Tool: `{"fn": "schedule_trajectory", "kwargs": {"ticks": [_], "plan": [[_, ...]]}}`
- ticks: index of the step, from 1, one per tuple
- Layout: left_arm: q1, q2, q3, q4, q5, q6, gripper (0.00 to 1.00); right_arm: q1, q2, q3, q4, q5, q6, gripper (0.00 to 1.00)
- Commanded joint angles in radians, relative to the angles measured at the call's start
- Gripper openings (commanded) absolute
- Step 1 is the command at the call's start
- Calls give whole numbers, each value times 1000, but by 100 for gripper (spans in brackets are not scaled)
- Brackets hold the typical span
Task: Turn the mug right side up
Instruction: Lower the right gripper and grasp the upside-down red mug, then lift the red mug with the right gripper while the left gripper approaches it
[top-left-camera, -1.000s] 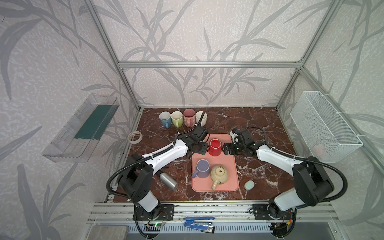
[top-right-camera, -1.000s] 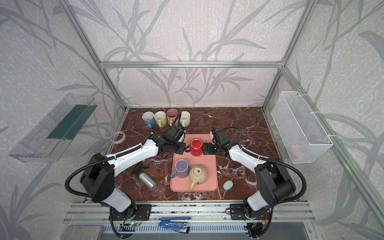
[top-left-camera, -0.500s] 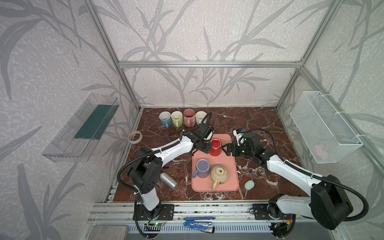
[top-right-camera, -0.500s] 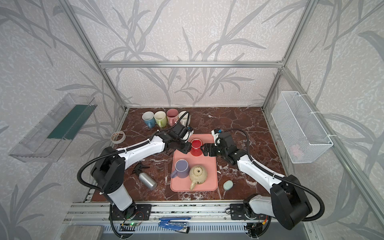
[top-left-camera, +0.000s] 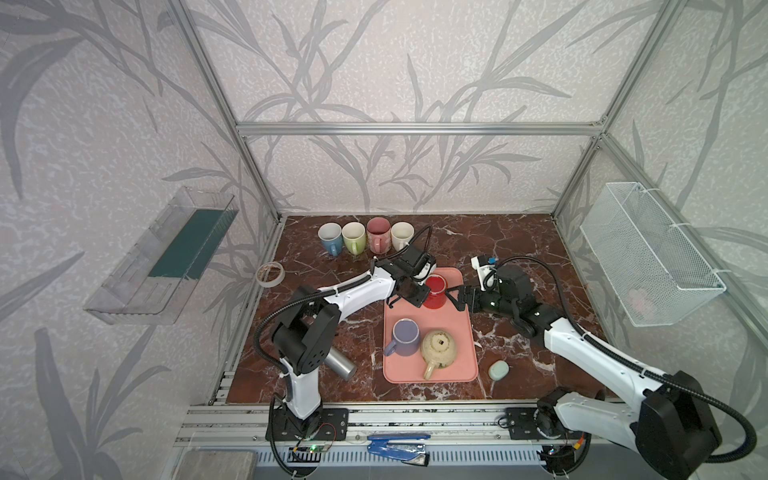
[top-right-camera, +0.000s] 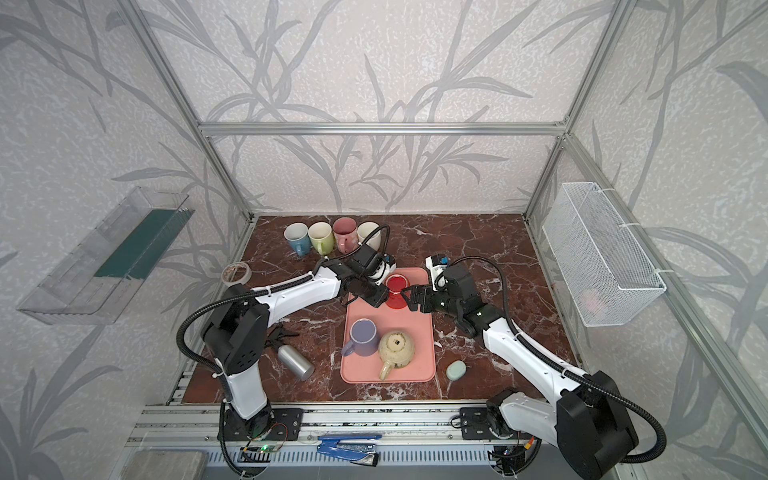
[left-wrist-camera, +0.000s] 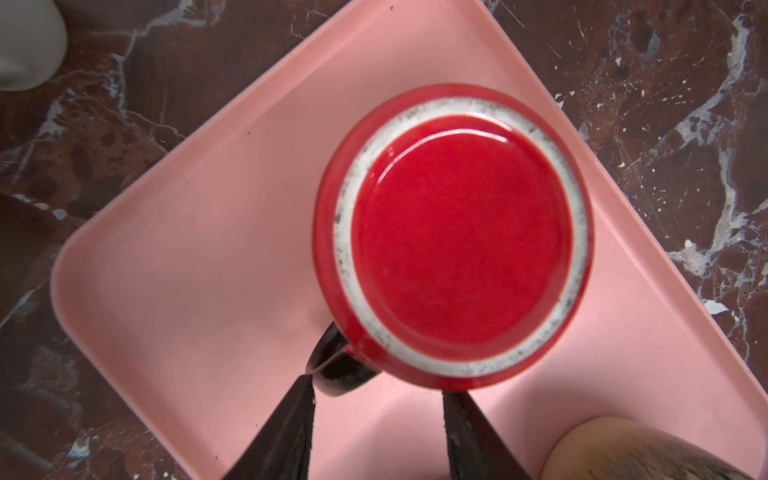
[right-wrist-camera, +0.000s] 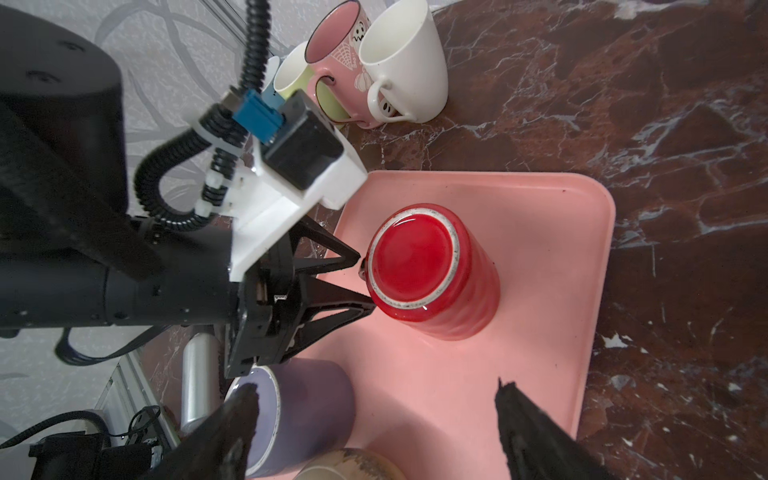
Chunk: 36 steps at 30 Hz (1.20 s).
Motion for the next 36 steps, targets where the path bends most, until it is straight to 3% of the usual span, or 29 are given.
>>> {"fn": "schedule_trajectory", "kwargs": {"ticks": [1,6,12,18,29,36], "plan": [[-1,18,31,7,48,36,48,-2,-14,-13,26,-17,9,88],[-3,35,36,30,77,29,45,-2,-14,-16,31,-14,10,88],[-22,51,33,53,101,14,32,-3,-14,-15,31,-13,9,88],[-51,55,29,66,94,17,27,-2,-11,-15,31,-8,5,88],[-54,93,106,1,24,26,39,-2,-14,-15,29,-6,4,88],[-61,131,141,-37,-17,13,38,-1,-19,-17,27,0,3,88]]}}
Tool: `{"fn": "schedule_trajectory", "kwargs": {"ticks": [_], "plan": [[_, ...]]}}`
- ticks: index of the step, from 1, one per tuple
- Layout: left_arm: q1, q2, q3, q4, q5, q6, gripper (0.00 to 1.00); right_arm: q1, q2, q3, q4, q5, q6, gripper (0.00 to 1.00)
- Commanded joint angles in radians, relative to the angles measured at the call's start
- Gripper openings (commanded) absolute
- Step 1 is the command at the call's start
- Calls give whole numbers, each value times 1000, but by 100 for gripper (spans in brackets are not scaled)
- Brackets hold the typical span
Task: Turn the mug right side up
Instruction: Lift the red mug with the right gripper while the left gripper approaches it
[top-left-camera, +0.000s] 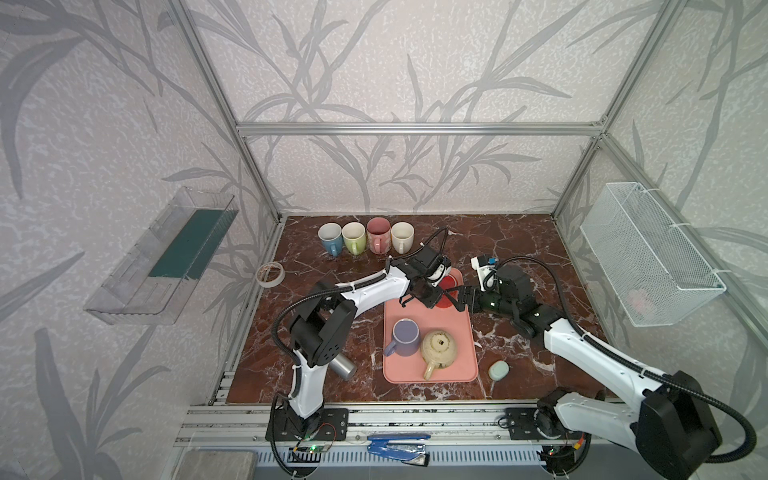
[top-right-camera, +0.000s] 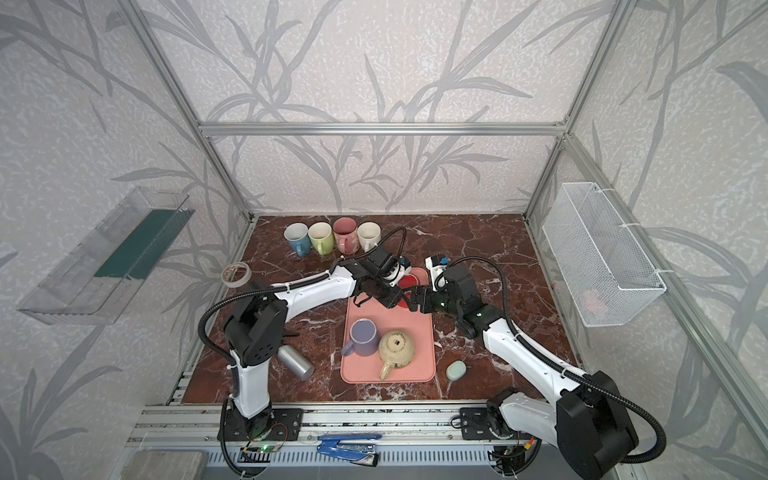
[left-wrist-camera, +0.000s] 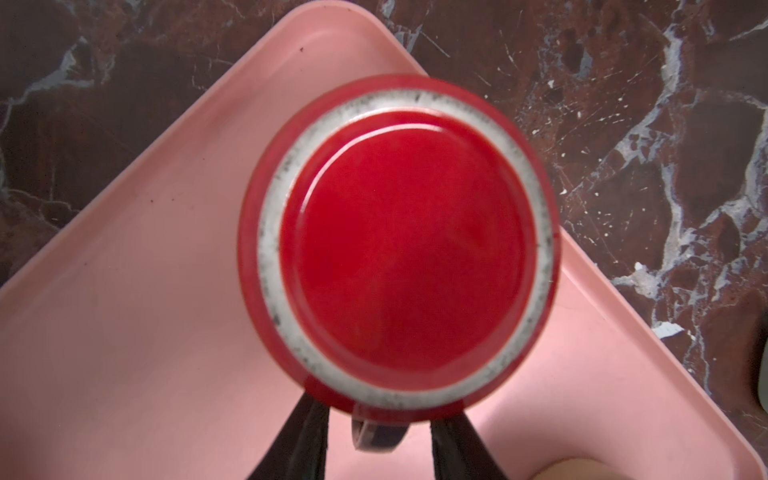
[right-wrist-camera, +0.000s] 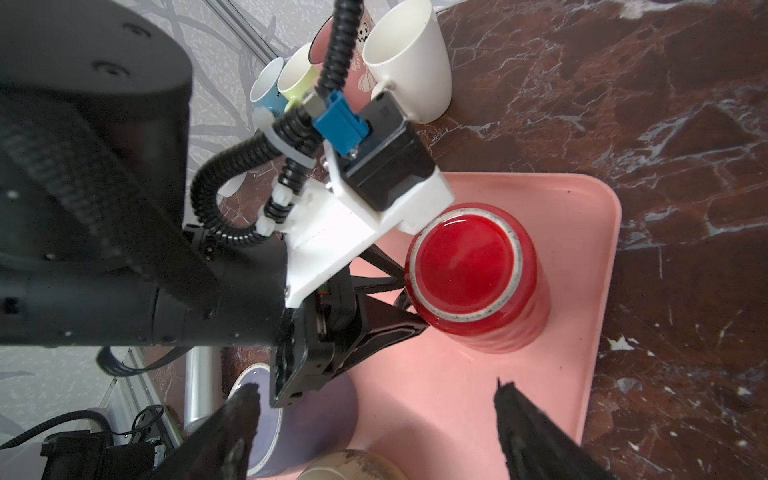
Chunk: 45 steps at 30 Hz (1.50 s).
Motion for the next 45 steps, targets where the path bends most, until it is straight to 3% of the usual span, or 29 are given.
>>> {"fn": "schedule_trajectory", "kwargs": {"ticks": [1,34,45], "plan": [[-6,20,25,-38,-39,4,38,-1,-19,-9,16,5,0,88],[-30,88,116,-74,-90,21,23,-1,-28,-11,9,19,-4,87],[-38,94,127,-81,-135,17,2,-2,-37,-12,7,26,-9,87]]}}
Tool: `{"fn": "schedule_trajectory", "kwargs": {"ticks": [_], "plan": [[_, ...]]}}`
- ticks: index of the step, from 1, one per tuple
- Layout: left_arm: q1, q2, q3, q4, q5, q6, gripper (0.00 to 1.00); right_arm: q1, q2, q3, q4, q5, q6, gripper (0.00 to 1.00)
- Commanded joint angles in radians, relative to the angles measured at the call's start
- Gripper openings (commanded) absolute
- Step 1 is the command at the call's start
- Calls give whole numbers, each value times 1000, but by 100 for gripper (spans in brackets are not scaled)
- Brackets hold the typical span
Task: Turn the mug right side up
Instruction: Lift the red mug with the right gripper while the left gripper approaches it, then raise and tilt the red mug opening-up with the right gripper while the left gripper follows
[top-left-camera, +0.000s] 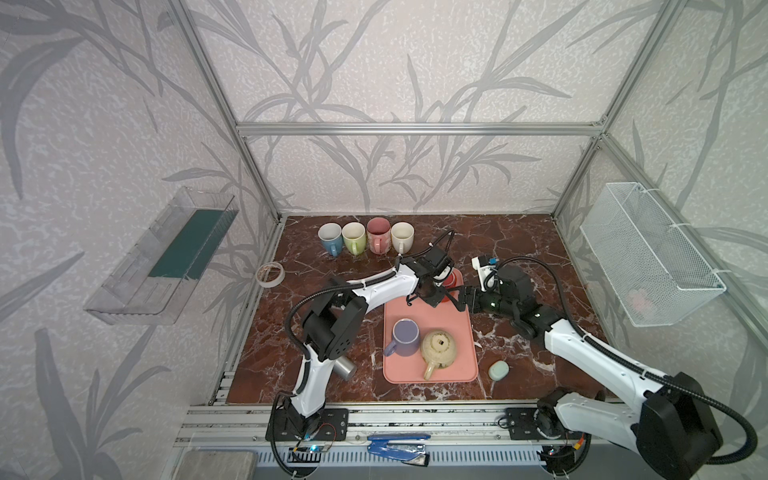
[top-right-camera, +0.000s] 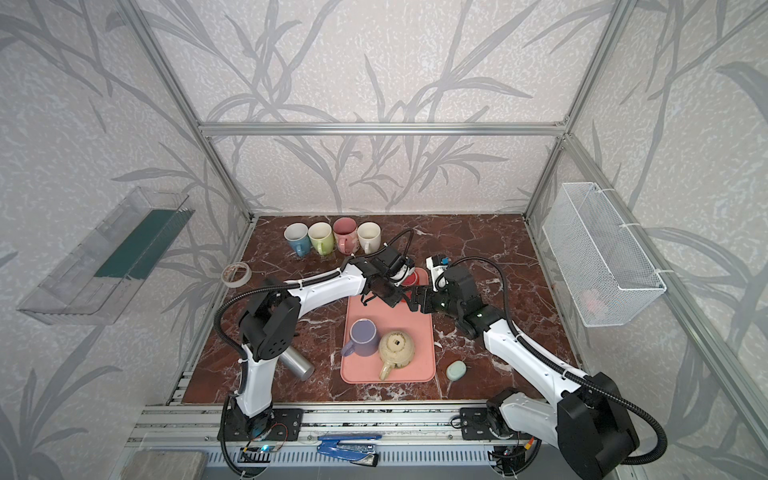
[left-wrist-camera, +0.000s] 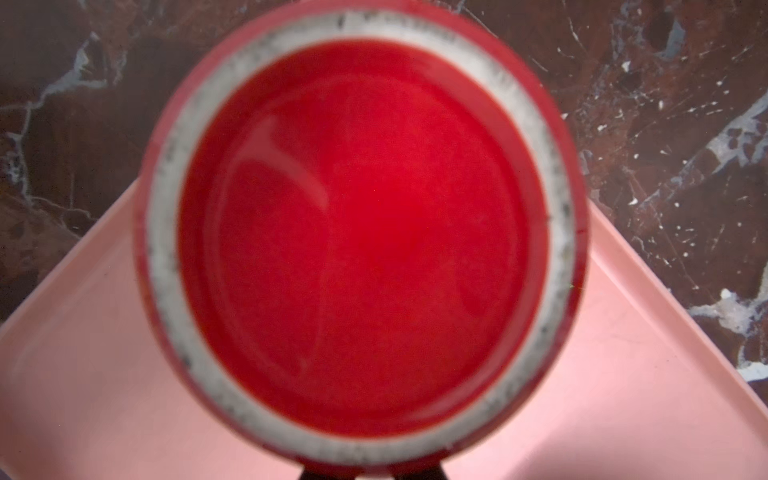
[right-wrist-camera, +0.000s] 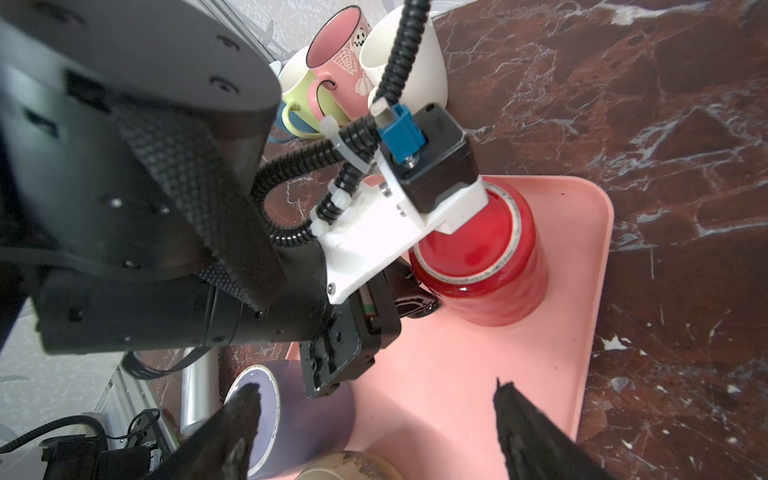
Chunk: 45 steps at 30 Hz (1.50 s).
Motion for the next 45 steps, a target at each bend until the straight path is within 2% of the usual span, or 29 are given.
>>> {"fn": "schedule_trajectory", "kwargs": {"ticks": [1,19,32,38,45], "plan": [[-12,4,20,-9,-37,13,0,-1,-28,-9,7,16,-9,87],[-31,-122,-20,-41,-191,12,0,-2,-41,-26,32,20,-10,87],[-29,-326,-91,-43,-226,-32,0,-2,-68,-106,201,-33,11,87],[-12,-480,-218,99,-97,-34,0,-2,-63,-146,327,-107,39,87],[79,-621,-309,202,97,-116,0,-2,-41,-187,491,-205,82,87]]}}
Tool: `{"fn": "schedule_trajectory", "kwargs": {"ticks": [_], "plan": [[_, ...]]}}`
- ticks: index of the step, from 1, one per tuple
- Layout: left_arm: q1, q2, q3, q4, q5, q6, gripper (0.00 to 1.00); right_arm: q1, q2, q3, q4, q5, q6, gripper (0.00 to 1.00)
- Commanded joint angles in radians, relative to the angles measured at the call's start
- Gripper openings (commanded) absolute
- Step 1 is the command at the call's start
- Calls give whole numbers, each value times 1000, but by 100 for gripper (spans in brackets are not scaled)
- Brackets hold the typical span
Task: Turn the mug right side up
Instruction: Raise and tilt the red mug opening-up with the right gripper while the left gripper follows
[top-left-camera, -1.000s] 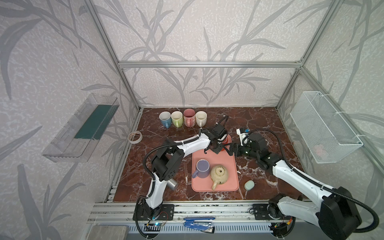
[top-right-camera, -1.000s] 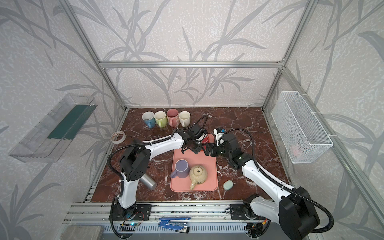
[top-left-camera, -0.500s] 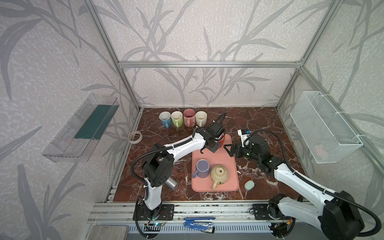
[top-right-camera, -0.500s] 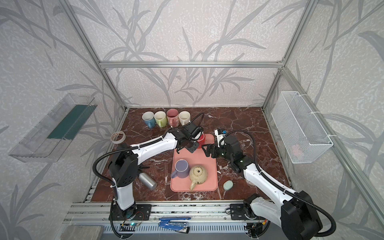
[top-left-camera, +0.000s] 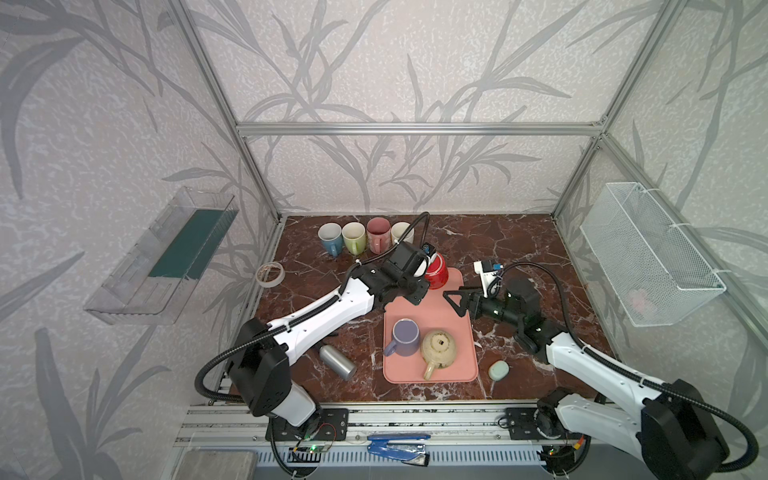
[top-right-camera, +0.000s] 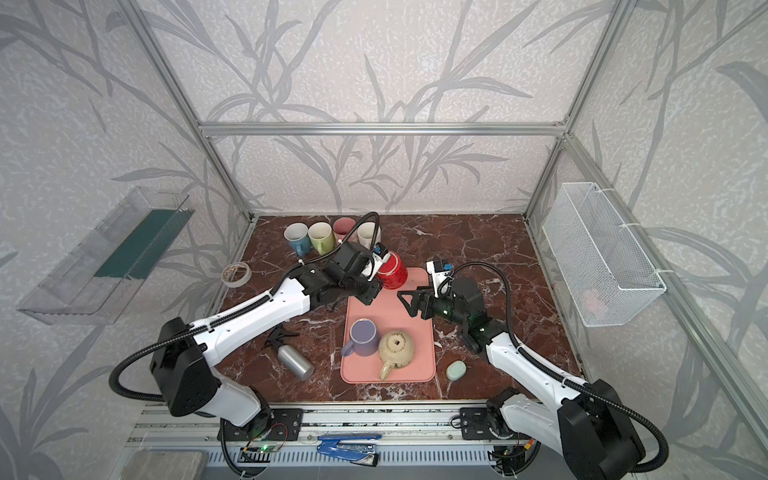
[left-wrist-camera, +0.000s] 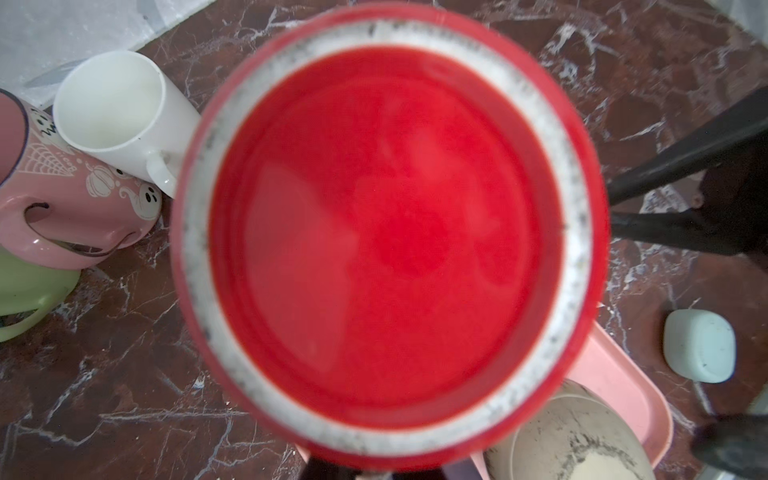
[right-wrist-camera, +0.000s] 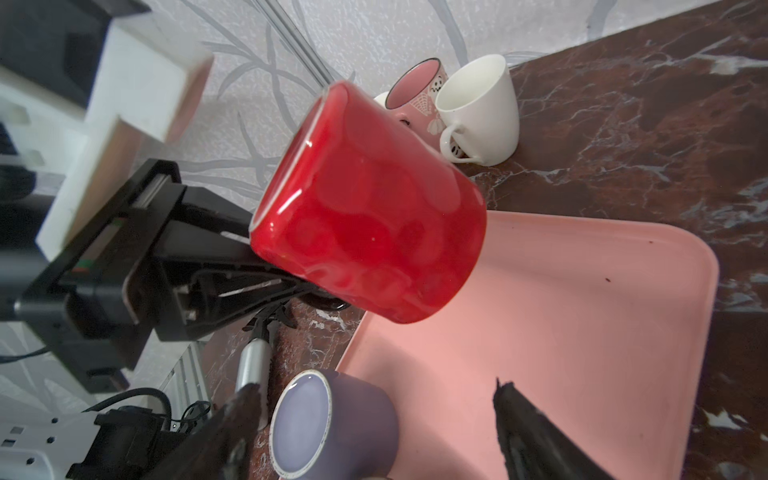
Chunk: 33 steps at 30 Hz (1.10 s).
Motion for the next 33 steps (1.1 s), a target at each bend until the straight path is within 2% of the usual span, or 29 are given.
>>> {"fn": "schedule_trajectory", "kwargs": {"ticks": [1,9,13,18,24,33], "plan": [[52,-95,-33,158,132,-65,0,-1,14,-18,149,-77,34,87],[163,-210,-169,388,358,-223,0,-4,67,-62,396,-188,119,87],[183,-231,-217,503,424,-295,0,-6,127,-70,522,-248,182,86],[201,-235,-280,691,489,-410,0,-22,242,-73,776,-334,328,84],[207,-227,-334,879,537,-506,0,-49,387,-67,1016,-372,477,80],[208,-203,-423,1164,602,-666,0,-55,406,-11,1017,-413,497,73]]}}
